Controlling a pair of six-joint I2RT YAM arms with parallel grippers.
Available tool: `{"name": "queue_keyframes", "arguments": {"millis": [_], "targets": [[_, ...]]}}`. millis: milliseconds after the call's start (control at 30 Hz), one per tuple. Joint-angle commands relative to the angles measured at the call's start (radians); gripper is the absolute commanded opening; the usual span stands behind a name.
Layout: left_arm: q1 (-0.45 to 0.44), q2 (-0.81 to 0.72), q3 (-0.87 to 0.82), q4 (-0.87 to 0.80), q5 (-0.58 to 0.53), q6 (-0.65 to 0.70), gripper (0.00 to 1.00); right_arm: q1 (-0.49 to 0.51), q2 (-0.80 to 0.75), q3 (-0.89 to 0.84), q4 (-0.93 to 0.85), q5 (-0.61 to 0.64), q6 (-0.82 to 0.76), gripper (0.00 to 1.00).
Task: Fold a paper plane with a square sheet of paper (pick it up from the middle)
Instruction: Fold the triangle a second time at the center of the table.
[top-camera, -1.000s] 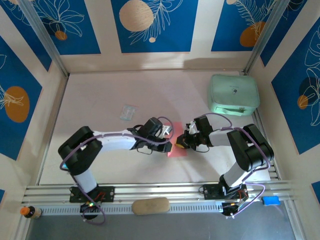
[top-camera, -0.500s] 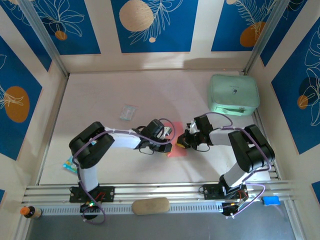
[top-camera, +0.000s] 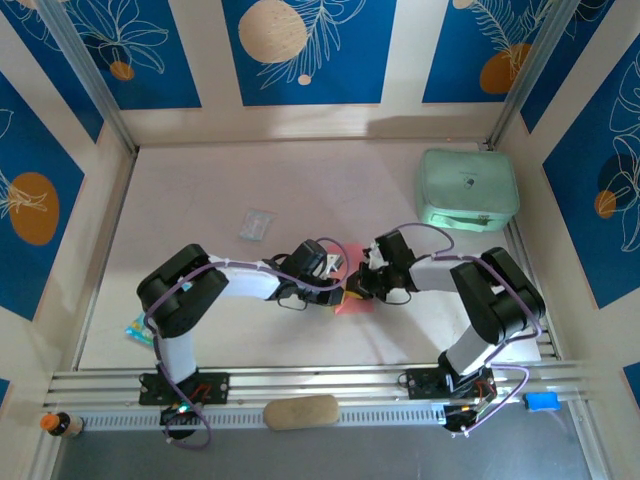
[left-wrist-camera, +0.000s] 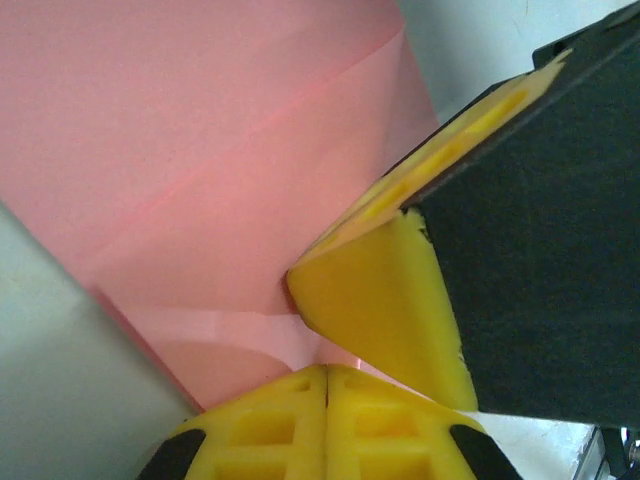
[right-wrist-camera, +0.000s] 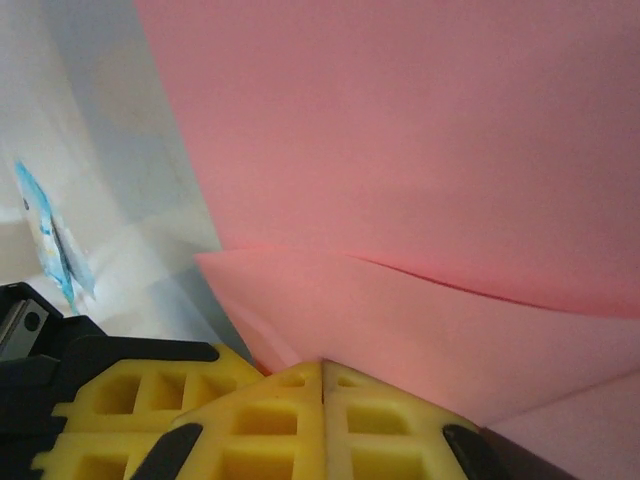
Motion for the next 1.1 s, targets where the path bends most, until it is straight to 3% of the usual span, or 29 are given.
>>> {"name": "queue_keyframes", "arguments": {"millis": [0,367,900,1067], "targets": [[0.003,0.039,-0.054,-0.13,-0.039,0.003,0.0,-0.04,0.041,-0.041,0.014,0.034,0.007,0.0],[0.003,0.053,-0.073,-0.133,-0.035,0.003,0.0,-0.131,0.032,-0.004,-0.01,0.02,-0.033,0.0],[0.002,0.052,-0.07,-0.137,-0.036,0.005,0.0,-0.211,0.022,0.071,-0.079,0.159,-0.081,0.0],[0.002,0.051,-0.07,-0.134,-0.035,0.005,0.0,-0.233,-0.034,0.05,-0.047,0.143,-0.083,0.0]]}}
